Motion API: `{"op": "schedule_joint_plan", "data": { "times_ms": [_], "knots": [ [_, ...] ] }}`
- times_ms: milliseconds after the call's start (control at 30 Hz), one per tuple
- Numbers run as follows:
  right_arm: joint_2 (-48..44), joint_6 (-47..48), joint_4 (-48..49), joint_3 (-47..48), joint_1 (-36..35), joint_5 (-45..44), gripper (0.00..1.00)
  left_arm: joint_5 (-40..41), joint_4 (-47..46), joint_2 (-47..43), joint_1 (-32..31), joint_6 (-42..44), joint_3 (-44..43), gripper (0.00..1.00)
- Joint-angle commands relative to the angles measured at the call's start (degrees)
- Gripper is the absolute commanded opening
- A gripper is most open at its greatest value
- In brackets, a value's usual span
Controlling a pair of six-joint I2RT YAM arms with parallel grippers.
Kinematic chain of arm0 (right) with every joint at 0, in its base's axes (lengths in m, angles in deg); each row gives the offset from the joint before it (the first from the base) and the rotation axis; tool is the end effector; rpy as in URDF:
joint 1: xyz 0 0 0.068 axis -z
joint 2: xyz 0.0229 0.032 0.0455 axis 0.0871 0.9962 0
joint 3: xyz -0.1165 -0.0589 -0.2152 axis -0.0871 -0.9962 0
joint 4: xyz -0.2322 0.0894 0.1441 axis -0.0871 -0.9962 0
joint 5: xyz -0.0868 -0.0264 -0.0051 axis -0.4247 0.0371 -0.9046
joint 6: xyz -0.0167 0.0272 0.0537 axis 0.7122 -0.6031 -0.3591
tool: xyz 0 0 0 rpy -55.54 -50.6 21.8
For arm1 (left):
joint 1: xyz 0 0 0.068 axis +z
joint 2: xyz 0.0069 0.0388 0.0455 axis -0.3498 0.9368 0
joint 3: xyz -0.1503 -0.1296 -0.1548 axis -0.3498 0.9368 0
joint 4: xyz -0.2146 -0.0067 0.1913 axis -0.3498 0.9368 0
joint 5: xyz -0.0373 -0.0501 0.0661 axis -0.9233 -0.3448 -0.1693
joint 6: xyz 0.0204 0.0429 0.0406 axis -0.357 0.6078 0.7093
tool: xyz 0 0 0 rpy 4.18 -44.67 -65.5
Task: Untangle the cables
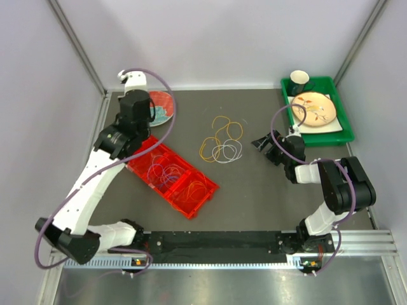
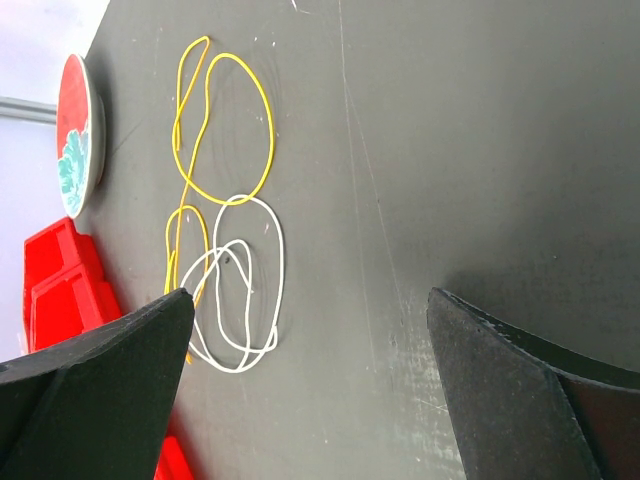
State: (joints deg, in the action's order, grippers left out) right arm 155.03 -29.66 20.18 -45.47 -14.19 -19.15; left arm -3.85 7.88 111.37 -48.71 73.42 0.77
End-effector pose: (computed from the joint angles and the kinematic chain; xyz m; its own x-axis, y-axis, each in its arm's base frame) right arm 0.3059 0.0608 0.0849 -0.5523 0.6600 -0.5093 0.0885 0.6539 0.7514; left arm 0.2798 -0.1154 0.4213 -0.2825 0.0475 -0.9581 -0.2061 0.9724 0.1090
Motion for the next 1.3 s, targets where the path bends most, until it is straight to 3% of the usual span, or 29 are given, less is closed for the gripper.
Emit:
{"op": "schedule_joint_plan", "data": {
  "times_ms": [0, 767, 1033, 1267],
  "knots": [
    [0.59, 1.09, 1.47, 2.18, 0.14, 0.52, 0.99, 2.59, 0.66, -6.21, 2.03, -2.95, 5.05, 0.00],
    [0.50, 0.91, 1.20, 2.01, 0.14, 1.05, 0.99, -4.87, 5.59, -17.29, 2.74, -11.38, 21.75, 0.00],
    [0.41, 0.83, 1.12, 2.01, 0.14, 1.14, 0.99, -8.91, 6.03, -17.48, 2.74, -12.79, 26.59, 0.00],
    [0.24, 0.91, 1.12, 1.92, 0.14, 1.14, 0.99, -7.77, 6.46, -12.65, 2.83, -12.70, 28.70, 0.00]
  ]
}}
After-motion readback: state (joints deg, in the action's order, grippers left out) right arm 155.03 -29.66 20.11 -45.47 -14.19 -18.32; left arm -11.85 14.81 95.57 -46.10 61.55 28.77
